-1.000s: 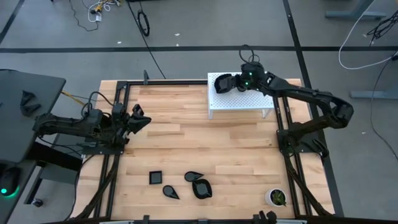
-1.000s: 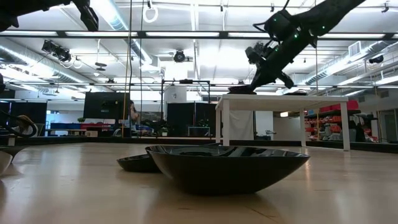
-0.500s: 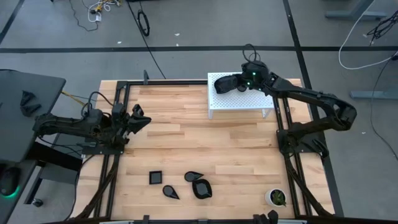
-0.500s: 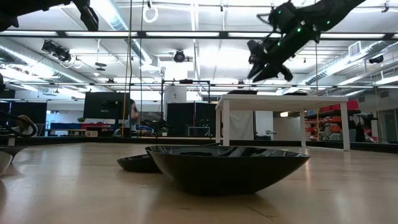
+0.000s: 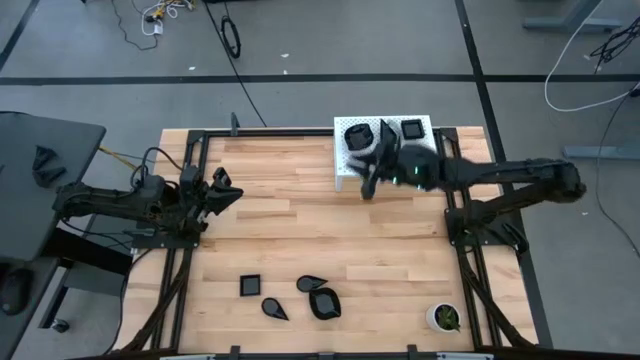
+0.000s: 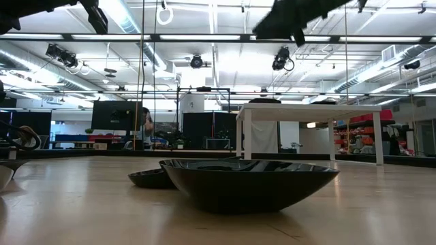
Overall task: Pick & Place Mini shaped plates
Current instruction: Stack the drop shaped plate on top of the drop shaped plates on the shelf
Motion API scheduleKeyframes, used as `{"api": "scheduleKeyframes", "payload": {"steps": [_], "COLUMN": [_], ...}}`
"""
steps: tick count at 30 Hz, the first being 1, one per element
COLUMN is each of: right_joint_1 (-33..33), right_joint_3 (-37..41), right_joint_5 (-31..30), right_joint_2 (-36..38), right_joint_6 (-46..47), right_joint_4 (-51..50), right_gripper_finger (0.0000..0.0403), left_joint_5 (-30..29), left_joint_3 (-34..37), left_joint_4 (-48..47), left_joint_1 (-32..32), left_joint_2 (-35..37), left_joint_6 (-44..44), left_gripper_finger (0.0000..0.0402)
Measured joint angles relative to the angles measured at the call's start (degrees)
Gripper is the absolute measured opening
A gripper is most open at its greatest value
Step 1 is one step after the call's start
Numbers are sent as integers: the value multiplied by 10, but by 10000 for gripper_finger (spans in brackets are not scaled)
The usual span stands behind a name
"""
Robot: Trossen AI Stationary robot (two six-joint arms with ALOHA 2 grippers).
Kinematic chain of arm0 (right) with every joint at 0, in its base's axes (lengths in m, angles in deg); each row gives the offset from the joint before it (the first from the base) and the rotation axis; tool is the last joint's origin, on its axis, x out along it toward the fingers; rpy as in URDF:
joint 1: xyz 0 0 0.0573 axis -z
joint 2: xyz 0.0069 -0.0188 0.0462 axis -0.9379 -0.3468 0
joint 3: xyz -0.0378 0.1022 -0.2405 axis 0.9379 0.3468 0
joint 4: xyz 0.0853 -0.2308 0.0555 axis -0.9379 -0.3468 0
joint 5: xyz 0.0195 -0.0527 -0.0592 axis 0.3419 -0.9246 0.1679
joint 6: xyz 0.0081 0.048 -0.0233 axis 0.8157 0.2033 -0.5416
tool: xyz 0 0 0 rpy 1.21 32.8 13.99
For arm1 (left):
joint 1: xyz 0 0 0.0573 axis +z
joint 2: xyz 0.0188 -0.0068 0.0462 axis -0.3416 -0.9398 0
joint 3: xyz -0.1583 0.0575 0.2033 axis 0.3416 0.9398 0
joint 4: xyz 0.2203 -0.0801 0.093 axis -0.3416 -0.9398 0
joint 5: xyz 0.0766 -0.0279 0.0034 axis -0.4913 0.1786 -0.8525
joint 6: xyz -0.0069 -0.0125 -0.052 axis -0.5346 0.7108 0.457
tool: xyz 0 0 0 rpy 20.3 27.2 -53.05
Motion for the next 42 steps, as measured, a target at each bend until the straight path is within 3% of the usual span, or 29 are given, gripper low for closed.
{"api": "scheduleKeyframes", "payload": {"steps": [4, 9, 11, 14, 23, 27, 34, 42], "right_joint_1": [-126, -228, -256, -281, -281, -273, -254, -224], "right_joint_3": [0, 0, -9, -54, -233, -242, -243, -243], "right_joint_5": [-34, -52, -49, 5, 202, 249, 254, 193], "right_joint_2": [-43, -127, -166, -234, -421, -470, -493, -493], "right_joint_6": [-35, -67, -55, -8, 151, 179, 202, 212], "right_joint_4": [64, 161, 182, 170, -125, -158, -151, -153], "right_gripper_finger": [86, 54, 42, 26, 6, 7, 3, 4], "left_joint_5": [0, 0, 0, 0, 0, 0, 0, 0], "left_joint_3": [0, 0, 0, 0, 0, 0, 0, 0], "left_joint_4": [0, 0, 0, 0, 0, 0, 0, 0], "left_joint_1": [0, 0, 0, 0, 0, 0, 0, 0], "left_joint_2": [0, 0, 0, 0, 0, 0, 0, 0], "left_joint_6": [0, 0, 0, 0, 0, 0, 0, 0], "left_gripper_finger": [42, 42, 42, 42, 42, 42, 42, 42]}}
